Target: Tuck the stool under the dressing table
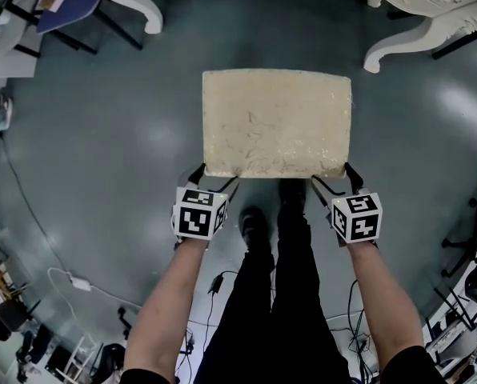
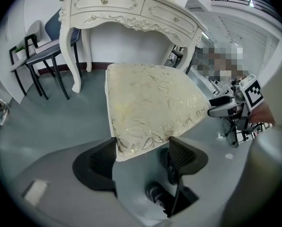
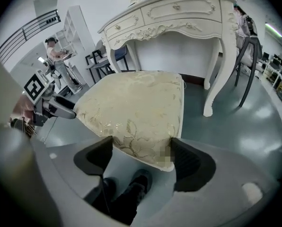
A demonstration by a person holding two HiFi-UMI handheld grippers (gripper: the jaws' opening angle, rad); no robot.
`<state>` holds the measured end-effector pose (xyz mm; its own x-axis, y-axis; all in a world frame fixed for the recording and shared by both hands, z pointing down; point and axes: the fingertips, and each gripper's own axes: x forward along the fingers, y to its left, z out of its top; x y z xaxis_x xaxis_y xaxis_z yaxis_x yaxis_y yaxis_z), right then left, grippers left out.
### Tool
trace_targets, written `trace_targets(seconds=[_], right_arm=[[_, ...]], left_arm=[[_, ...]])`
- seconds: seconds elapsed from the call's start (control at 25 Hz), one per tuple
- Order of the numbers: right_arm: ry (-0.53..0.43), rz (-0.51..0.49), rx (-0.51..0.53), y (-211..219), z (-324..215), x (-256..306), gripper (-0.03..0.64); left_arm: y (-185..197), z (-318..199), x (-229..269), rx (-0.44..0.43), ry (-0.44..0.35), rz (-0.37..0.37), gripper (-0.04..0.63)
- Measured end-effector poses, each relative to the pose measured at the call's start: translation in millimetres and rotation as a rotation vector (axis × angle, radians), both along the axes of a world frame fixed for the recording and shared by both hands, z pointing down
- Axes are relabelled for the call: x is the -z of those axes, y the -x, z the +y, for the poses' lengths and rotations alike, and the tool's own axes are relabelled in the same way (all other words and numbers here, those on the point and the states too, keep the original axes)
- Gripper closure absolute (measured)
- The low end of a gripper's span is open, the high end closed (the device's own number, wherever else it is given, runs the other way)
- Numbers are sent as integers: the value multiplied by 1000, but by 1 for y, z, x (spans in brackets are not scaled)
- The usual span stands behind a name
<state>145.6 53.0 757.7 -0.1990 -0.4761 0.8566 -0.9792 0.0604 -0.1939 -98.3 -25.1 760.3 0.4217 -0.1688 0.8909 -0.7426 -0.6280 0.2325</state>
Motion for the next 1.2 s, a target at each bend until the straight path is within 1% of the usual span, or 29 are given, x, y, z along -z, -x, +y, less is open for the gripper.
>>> trace_targets(seconds=[0.08, 0.24, 0.44, 0.56, 0.84, 1.2], right_arm=[[10, 13, 12, 3, -1, -2, 236], [30, -5, 35, 2, -2, -3, 238], [56, 10, 42, 2, -4, -7, 239], [56, 5, 42, 0, -7, -7, 239], [11, 1, 52, -13, -55, -3, 239], [-25, 5, 103, -38, -108, -1, 239]], left_arm=[[0, -1, -1, 5, 2, -6, 224], [-1, -2, -2, 18, 7, -21, 225], [-2, -3, -5, 31, 15, -31, 227], [-4, -7, -6, 35, 14, -39, 228], [-15, -50, -3, 81, -24, -34, 232], [-37, -89, -2, 140, -37, -32, 232]])
